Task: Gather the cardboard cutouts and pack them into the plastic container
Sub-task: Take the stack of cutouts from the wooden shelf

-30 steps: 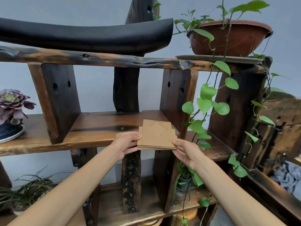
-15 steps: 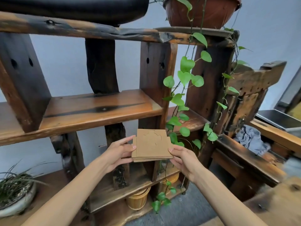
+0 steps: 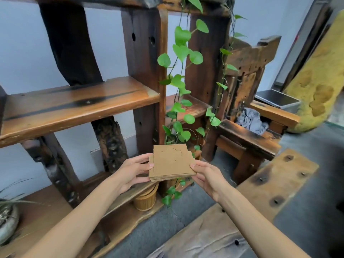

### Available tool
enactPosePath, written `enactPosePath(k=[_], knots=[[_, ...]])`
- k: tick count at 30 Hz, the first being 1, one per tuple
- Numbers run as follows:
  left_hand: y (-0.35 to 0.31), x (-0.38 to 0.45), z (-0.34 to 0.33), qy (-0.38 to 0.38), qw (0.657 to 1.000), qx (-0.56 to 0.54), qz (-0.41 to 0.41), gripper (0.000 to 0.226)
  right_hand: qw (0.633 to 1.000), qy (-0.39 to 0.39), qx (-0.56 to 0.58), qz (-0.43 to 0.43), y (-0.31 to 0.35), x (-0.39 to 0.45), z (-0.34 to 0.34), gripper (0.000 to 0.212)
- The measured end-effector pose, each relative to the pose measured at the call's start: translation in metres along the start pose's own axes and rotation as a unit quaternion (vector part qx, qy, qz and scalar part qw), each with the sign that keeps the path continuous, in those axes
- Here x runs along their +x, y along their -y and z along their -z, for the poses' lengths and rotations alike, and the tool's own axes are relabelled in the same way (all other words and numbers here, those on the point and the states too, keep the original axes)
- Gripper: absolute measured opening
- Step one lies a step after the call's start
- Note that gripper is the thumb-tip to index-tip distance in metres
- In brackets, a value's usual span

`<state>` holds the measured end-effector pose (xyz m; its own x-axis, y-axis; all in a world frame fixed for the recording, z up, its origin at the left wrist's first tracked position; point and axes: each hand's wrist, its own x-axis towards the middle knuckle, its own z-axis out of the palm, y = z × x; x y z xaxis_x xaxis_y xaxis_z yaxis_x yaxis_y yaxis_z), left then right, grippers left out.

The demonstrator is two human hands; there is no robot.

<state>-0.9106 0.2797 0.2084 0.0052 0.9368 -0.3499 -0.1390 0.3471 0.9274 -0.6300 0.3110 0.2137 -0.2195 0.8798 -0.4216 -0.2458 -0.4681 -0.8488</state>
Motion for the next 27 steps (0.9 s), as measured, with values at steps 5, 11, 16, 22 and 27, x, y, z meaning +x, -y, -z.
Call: enactPosePath(k=[5,11,16,22,27], knots=[[0.021,0.002,-0.03,0.034,0.999,-0.002,0.024,0.036,0.998,-0.055,0.019,0.0,-0.021,-0.028,0.03,0.034],[0.043,0.005,-0.075,0.086,0.995,0.02,0.054,0.034,0.99,-0.124,0.062,0.006,-0.046,-0.064,0.073,0.035],[0.063,0.013,-0.125,0.131,0.988,0.048,0.073,0.036,0.977,-0.186,0.103,0.018,-0.059,-0.099,0.113,0.035],[0.083,0.013,-0.2,0.209,0.971,0.083,0.084,0.034,0.955,-0.258,0.141,0.036,-0.076,-0.152,0.169,0.032],[0.105,0.002,-0.267,0.266,0.952,0.113,0.097,0.034,0.929,-0.329,0.162,0.04,-0.099,-0.198,0.219,0.04]])
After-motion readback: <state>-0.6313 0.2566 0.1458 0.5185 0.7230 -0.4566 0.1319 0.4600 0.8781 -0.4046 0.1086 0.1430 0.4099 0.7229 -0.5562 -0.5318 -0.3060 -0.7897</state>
